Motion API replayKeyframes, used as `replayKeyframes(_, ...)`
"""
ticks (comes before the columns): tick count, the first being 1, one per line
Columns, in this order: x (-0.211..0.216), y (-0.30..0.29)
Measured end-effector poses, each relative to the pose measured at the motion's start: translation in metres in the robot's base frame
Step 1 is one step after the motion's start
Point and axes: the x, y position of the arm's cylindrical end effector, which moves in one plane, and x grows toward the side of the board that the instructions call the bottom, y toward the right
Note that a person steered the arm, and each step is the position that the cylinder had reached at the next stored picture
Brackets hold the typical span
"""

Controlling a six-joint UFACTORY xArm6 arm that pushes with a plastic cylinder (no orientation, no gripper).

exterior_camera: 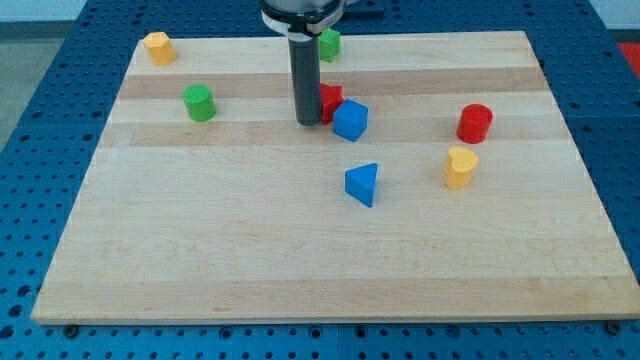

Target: Separate the red star from the blue cube

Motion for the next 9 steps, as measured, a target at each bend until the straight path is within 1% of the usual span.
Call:
replayKeyframes(2, -0.018, 0.008)
replayKeyframes(5, -0.022, 0.052)
replayKeyframes(9, -0.039, 0.041)
